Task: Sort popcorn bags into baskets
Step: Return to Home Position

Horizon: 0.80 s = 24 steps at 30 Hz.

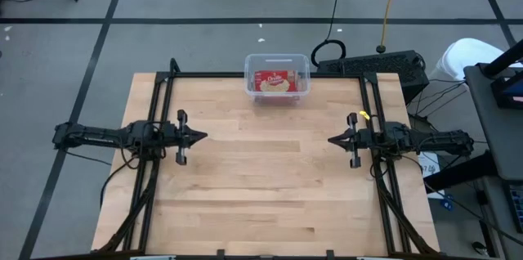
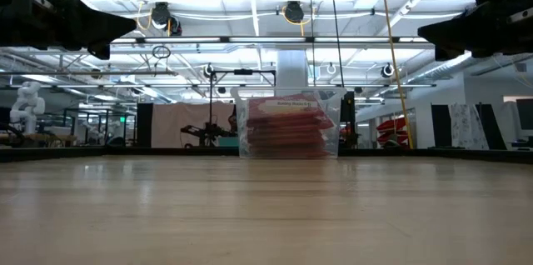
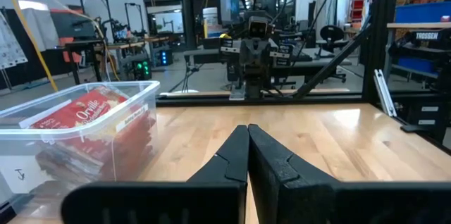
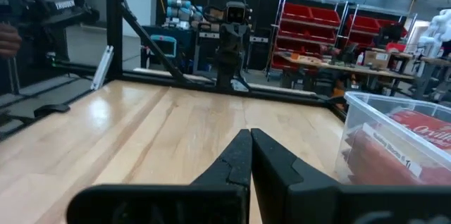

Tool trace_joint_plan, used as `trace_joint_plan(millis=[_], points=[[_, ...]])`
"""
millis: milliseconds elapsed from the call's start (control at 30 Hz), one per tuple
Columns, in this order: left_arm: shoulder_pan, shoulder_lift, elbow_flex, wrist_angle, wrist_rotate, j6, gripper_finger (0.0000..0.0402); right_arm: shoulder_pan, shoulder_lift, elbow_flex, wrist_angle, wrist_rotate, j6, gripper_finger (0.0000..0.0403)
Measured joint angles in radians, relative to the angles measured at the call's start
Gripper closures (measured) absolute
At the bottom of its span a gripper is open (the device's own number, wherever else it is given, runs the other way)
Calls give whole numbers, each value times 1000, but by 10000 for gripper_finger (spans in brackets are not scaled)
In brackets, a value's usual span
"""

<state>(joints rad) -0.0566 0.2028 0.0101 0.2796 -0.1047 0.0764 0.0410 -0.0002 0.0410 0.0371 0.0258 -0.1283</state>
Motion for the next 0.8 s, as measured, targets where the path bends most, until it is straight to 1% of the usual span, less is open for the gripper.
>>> trace_joint_plan(millis=[133, 233, 400, 567, 800], points=[[-1, -26, 0, -31, 0, -1, 394, 0, 1, 0, 8, 24, -19, 401], [-1, -36, 0, -55, 1, -4, 398, 0, 2, 0, 11, 26, -34, 401], [-1, -36, 0, -78, 3, -10, 391, 0, 2, 0, 4, 26, -25, 401], [-1, -36, 0, -99, 68, 9, 397, 0, 2, 0, 2, 25, -8, 401], [-1, -79, 0, -136, 58, -3, 395, 0, 3, 0, -1, 25, -8, 401]])
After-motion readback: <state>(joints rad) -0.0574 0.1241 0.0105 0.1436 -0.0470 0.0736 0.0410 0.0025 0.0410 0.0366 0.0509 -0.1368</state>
